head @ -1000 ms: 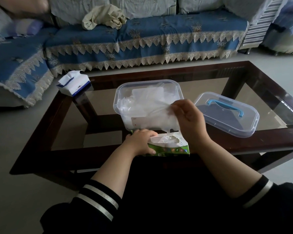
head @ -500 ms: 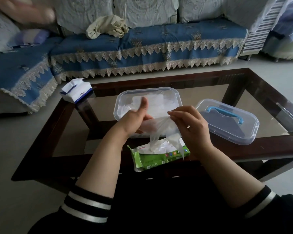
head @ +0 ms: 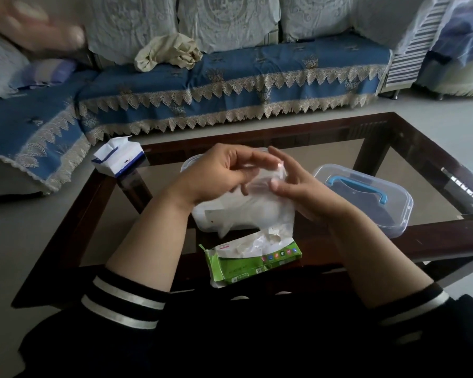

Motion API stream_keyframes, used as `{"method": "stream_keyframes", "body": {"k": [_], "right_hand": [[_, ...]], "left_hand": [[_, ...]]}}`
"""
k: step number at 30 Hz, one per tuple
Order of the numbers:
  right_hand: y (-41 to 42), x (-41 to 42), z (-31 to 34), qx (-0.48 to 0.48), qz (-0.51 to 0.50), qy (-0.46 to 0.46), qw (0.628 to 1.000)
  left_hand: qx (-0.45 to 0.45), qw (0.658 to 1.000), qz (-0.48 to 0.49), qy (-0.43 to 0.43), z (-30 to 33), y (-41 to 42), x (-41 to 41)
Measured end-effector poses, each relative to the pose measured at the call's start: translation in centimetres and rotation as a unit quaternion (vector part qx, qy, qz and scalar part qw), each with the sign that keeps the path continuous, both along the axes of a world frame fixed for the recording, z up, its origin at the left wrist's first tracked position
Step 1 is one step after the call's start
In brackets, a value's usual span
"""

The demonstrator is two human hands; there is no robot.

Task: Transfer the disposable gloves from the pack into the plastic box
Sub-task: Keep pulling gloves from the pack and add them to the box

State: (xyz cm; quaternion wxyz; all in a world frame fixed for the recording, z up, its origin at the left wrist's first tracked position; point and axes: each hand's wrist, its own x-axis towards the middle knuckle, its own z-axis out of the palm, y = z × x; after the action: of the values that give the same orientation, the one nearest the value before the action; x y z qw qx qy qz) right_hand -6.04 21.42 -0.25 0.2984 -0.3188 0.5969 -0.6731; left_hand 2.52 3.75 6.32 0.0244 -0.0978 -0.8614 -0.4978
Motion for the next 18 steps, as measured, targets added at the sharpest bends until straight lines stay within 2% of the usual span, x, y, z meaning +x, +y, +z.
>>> {"method": "stream_keyframes", "body": {"k": [2, 3, 5, 8, 10, 14, 16, 18], "right_hand": [[0.0, -0.3, 0.5, 0.021, 0.013, -0.009, 1.0], [-0.1, -0.4, 0.6, 0.038, -0.02, -0.012, 0.999], [-0.1, -1.3, 0.5, 0.041, -0.133, -0.042, 0.989], [-0.5, -3.0, -0.4, 0.067, -0.319, -0.036, 0.945], [-0.8, -3.4, -1.2, 0.091, -0.368, -0.003, 0.926], [-0.6, -1.5, -2.1, 0.153, -0.345, 0.117, 0.918], [-0.6, -0.2, -2.3, 0.181, -0.287, 0.188, 0.922], [-0.8, 1.3, -2.6, 0.191, -0.195, 0.218, 0.937]], "left_hand": [[-0.007, 0.999, 0.046, 0.016, 0.6, -0.9, -0.9], [-0.025, 0.996, 0.079, 0.023, 0.5, -1.6, -1.4], [-0.066, 0.986, 0.151, 0.033, -0.2, -3.0, -2.6], [-0.118, 0.964, 0.235, 0.026, -2.0, -4.8, -4.7], [-0.172, 0.95, 0.261, -0.008, -3.6, -5.9, -6.0], [-0.289, 0.919, 0.252, -0.088, -6.7, -7.7, -7.2], [-0.355, 0.899, 0.233, -0.109, -7.6, -8.2, -7.6], [-0.435, 0.865, 0.212, -0.13, -8.1, -8.4, -7.7]]}}
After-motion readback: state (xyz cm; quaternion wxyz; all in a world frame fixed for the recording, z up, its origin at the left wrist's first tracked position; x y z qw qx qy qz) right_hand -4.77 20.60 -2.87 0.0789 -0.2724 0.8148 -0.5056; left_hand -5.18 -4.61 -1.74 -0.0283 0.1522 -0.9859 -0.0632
